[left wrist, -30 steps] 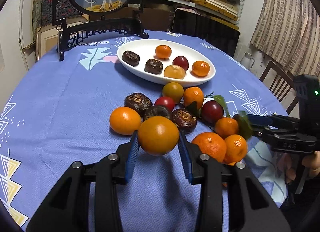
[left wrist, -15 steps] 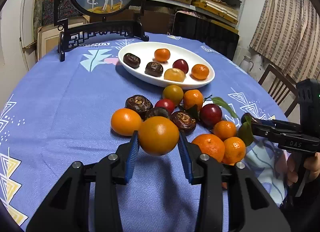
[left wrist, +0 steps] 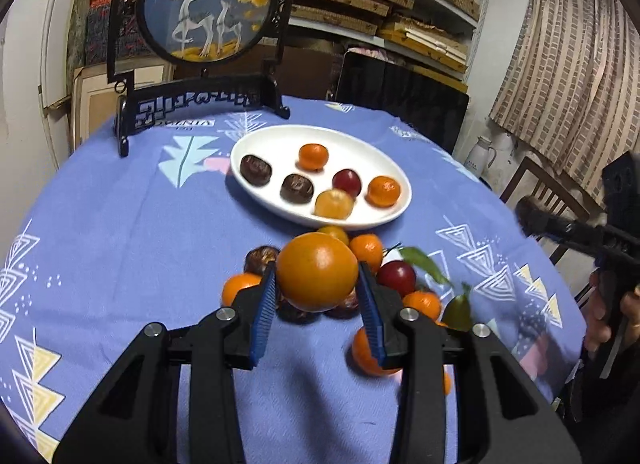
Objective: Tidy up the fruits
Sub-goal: 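Carry both fruits to the white plate and open both grippers, then grasp a tangerine with the left gripper while the right gripper grasps another tangerine, then lower both tangerines onto the white plate and open both grippers, then grasp a large tangerine with the left gripper while the right gripper grasps another tangerine, then carry both tangerines over the white plate and open both grippers, then grasp a tangerine with the left gripper while the right gripper grasps a red plum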
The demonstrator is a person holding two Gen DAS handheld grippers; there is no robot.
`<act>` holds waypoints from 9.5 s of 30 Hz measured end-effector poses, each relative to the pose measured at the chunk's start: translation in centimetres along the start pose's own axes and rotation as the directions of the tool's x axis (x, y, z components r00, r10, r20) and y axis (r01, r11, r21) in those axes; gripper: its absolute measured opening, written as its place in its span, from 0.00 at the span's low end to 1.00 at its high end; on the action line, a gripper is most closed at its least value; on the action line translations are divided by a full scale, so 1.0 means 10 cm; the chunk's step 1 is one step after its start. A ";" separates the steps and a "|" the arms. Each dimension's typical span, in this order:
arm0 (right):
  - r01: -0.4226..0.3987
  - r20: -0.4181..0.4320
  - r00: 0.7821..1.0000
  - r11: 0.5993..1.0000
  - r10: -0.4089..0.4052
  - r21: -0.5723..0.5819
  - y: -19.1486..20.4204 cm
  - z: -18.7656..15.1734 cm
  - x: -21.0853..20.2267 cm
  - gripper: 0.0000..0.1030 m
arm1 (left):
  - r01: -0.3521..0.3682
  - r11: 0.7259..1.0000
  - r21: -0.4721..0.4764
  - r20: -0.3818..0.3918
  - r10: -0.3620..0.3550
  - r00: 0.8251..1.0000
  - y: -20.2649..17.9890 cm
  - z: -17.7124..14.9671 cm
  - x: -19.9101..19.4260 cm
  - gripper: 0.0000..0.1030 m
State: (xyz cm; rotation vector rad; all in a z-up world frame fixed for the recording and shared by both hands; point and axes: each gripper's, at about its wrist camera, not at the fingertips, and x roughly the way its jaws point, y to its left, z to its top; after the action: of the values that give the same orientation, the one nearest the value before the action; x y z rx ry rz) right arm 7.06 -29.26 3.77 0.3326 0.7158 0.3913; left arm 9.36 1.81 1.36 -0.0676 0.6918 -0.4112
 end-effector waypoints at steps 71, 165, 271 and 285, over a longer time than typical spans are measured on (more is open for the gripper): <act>-0.016 -0.233 0.972 0.985 -0.024 -0.171 0.54 -0.87 0.41 0.71 | 0.010 0.985 0.174 -0.076 0.003 0.997 -0.62 -0.76 -0.12 0.35; 0.022 -0.163 0.986 0.993 -0.041 -0.118 0.27 -0.62 0.53 0.64 | 0.036 0.980 0.193 -0.199 0.004 0.980 -0.61 -0.53 0.43 0.44; -0.030 -0.318 0.947 0.980 -0.034 -0.195 0.68 -0.57 1.06 0.59 | -0.101 0.991 0.085 -0.045 0.105 0.993 0.46 0.04 0.36 0.38; 0.124 -0.225 0.960 0.971 -0.169 -0.203 0.58 -0.31 1.36 0.53 | -0.072 0.996 0.054 -0.044 0.075 0.996 0.53 0.06 0.36 0.38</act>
State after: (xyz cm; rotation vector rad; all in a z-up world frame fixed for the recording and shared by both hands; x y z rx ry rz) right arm 12.90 -17.51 -3.68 0.0523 0.9279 0.3574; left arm 14.05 5.18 -1.44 0.0172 0.7263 -0.3609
